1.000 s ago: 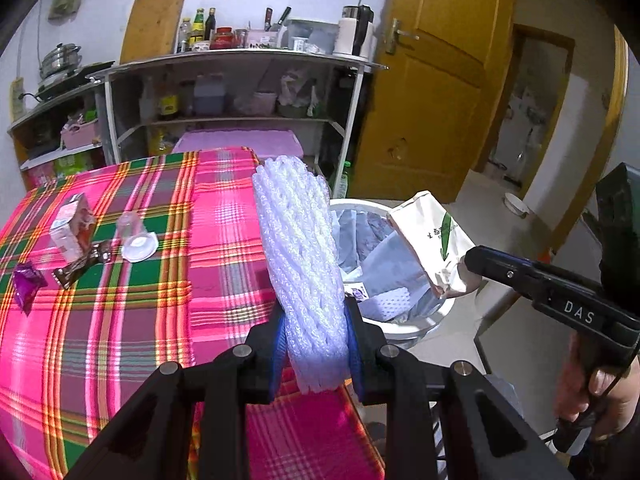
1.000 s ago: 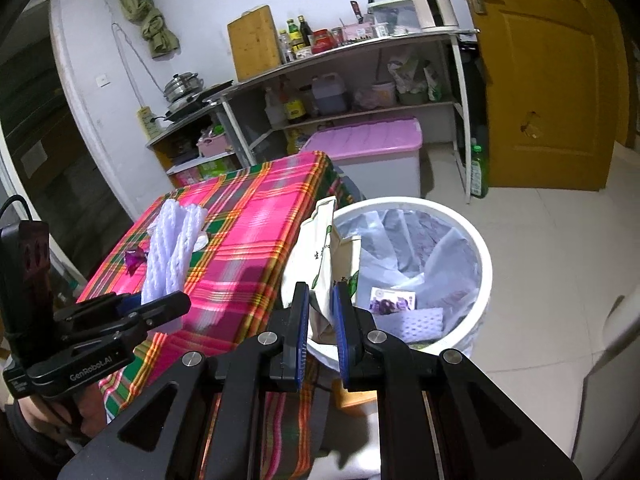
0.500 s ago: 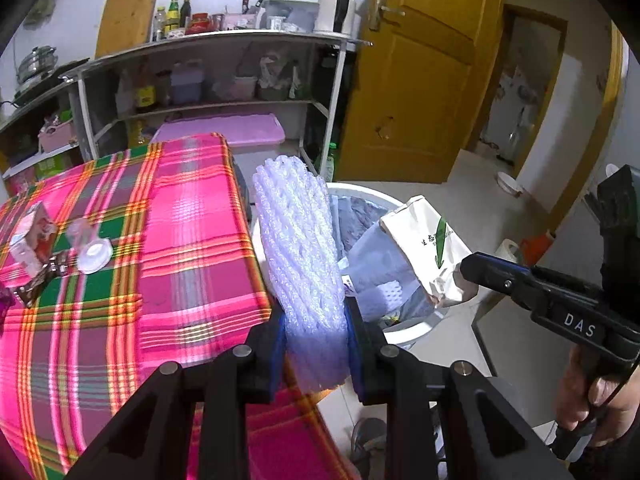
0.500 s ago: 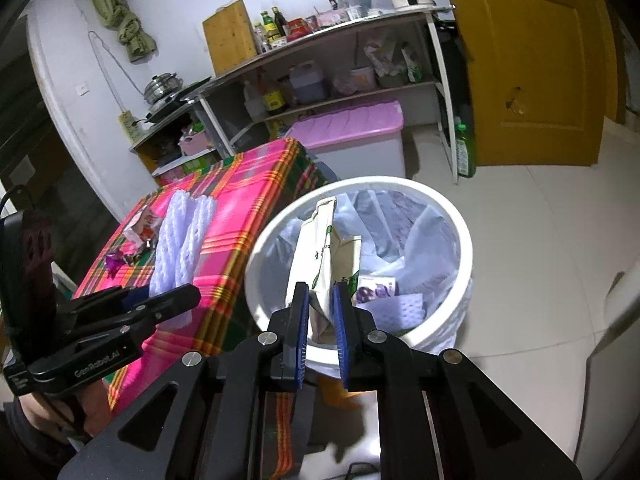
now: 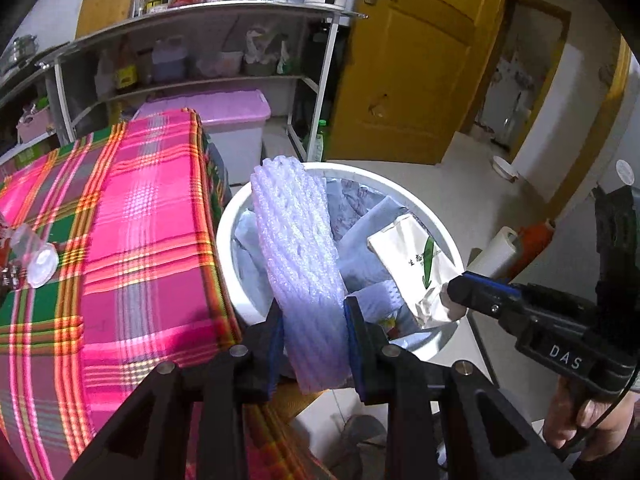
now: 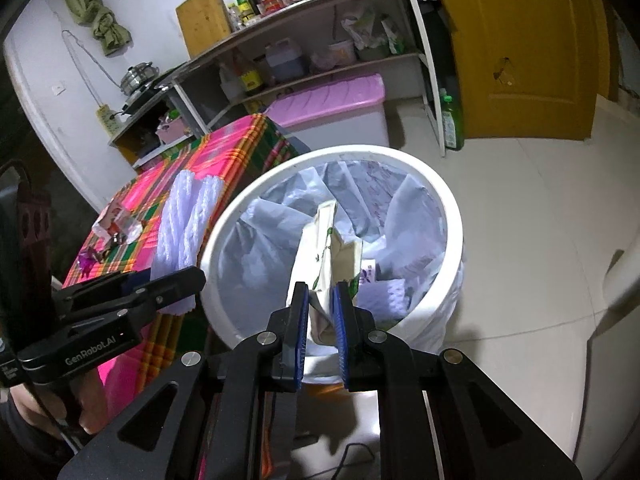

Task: Collect trash
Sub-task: 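Open the right tool to drop the paper bag while the left tool opens to drop the sleeve, then move both open tools from the bin back over the table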

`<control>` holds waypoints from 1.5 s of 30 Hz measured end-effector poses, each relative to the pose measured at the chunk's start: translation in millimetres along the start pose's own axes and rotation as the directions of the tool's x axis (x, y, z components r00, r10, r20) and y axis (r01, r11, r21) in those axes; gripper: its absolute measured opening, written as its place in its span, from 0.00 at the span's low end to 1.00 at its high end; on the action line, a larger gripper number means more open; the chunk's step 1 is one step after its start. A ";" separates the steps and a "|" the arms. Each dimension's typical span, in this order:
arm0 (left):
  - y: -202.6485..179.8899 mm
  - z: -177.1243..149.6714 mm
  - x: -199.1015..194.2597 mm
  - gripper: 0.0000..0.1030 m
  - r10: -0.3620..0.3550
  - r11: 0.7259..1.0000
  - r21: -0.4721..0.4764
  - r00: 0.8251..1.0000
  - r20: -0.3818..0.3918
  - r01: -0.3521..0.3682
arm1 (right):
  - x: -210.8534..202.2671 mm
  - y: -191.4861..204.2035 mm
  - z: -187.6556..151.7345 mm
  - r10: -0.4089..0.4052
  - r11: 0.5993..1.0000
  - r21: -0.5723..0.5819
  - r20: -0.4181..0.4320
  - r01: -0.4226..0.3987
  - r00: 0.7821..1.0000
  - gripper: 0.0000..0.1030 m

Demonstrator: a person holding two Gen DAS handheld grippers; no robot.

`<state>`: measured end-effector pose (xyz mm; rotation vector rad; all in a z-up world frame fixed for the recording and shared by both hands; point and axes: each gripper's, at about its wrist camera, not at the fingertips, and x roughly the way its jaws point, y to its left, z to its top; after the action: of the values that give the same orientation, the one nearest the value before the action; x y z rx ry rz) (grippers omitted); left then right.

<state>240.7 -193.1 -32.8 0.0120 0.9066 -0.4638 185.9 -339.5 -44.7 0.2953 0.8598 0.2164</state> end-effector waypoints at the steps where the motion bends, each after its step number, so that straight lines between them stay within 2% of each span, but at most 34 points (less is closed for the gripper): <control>1: 0.1 1.1 3.1 0.29 -0.001 1.000 0.000 1.000 -0.005 0.001 | 2.2 -1.4 1.1 -0.004 1.000 0.005 -0.005 0.004 1.000 0.14; 4: 1.4 2.3 9.1 0.32 -0.009 1.000 -0.002 1.000 -0.019 0.009 | 6.3 -3.1 2.4 -0.015 1.000 0.008 -0.013 0.015 1.000 0.15; 6: 2.4 2.0 11.1 0.36 -0.015 1.000 -0.005 1.000 -0.019 0.014 | 7.0 -2.7 3.5 -0.020 1.000 0.004 -0.013 0.020 1.000 0.20; 8: 4.1 1.7 11.9 0.40 -0.020 1.000 -0.011 1.000 -0.015 0.020 | 5.3 -2.2 3.3 -0.020 1.000 0.001 -0.007 0.020 1.000 0.33; 9: 4.4 1.9 12.2 0.41 -0.026 1.000 -0.014 1.000 -0.014 0.025 | 4.4 -1.9 3.2 -0.018 1.000 0.002 -0.005 0.018 1.000 0.34; 15: 10.4 2.0 7.3 0.41 -0.042 0.998 -0.044 0.999 -0.001 0.042 | -4.0 1.9 3.4 -0.012 1.000 -0.001 0.010 0.012 1.000 0.34; 25: 22.2 -10.0 -31.0 0.41 -0.037 0.996 -0.079 0.997 0.062 0.042 | -33.5 14.2 4.7 -0.016 1.000 -0.004 0.066 0.016 0.998 0.34; 32: 30.5 -24.3 -64.6 0.41 -0.007 0.995 -0.099 0.993 0.118 0.019 | -57.8 45.9 2.7 -0.012 0.996 -0.082 0.117 0.021 0.993 0.34; 45: 57.6 -53.5 -122.9 0.41 0.072 0.989 -0.145 0.974 0.213 -0.041 | -62.8 99.6 -8.1 0.095 0.977 -0.200 0.103 -0.073 0.990 0.36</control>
<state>158.5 -83.3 16.7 -0.1390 0.7194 -0.3399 133.0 -263.8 28.8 0.1581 0.7096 0.3583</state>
